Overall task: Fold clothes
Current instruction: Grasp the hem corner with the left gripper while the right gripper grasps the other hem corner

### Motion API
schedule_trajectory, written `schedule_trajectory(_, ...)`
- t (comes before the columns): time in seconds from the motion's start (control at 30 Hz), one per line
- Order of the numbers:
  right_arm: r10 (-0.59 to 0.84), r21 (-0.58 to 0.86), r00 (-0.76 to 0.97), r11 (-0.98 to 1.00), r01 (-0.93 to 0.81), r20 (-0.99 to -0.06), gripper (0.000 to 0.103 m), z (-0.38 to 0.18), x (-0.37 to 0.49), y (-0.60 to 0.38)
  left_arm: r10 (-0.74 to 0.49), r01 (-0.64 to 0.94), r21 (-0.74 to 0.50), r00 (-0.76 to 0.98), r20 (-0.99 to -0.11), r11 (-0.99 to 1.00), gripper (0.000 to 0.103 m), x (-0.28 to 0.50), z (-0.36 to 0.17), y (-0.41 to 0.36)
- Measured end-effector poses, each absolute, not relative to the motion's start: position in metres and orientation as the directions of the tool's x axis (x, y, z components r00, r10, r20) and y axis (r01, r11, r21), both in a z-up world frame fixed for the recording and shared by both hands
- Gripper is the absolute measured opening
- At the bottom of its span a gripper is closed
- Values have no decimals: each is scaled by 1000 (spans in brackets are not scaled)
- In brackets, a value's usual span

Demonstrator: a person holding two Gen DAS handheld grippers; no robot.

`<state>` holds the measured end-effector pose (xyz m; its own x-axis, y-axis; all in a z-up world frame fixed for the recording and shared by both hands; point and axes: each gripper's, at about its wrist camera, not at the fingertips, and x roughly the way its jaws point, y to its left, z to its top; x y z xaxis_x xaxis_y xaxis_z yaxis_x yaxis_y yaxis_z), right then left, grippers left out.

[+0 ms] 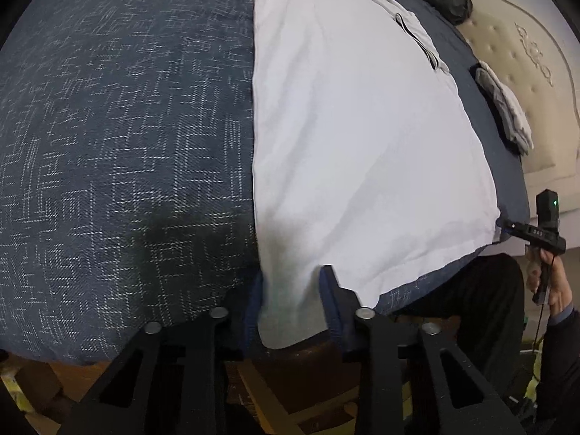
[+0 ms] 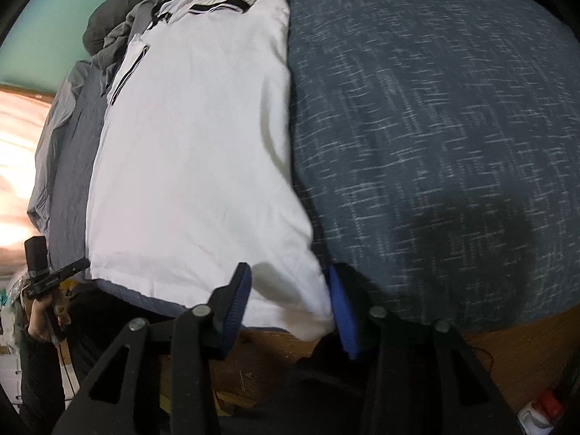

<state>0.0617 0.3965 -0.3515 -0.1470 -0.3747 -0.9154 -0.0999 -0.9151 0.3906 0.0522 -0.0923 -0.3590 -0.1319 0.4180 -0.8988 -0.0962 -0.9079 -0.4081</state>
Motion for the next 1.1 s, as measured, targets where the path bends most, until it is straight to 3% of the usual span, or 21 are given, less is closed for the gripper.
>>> schedule_trajectory(0.03,-373,388,-146,-917,-96,-916,40,-352,62,395,416,-102,-405,-137,-899,-909,22,53,-357,-92)
schedule_trajectory(0.07,-368,384,-148,-919,-93,-918,38,-352,63,394,414,-108,-402,-142,-899,-909,12,53,-355,-92)
schedule_trajectory(0.1,-364,379,-149,-921,-90,-919,31,-352,64,393,412,-114,-399,-148,-899,-910,7,53,-353,-91)
schedule_trajectory(0.2,-363,378,-158,-923,-76,-918,15,-350,66,390,407,-132,-389,-164,-899,-912,5,55,-347,-90)
schedule_trajectory(0.3,-363,377,-166,-924,-62,-917,9,-346,70,390,401,-149,-378,-180,-898,-914,5,56,-341,-89)
schedule_trajectory(0.87,-419,405,-293,-908,110,-859,4,-258,105,378,392,-278,-313,-303,-869,-908,4,65,-277,-88)
schedule_trajectory(1.1,-434,401,-316,-901,167,-843,4,-247,95,350,395,-299,-303,-323,-860,-905,4,72,-265,-88)
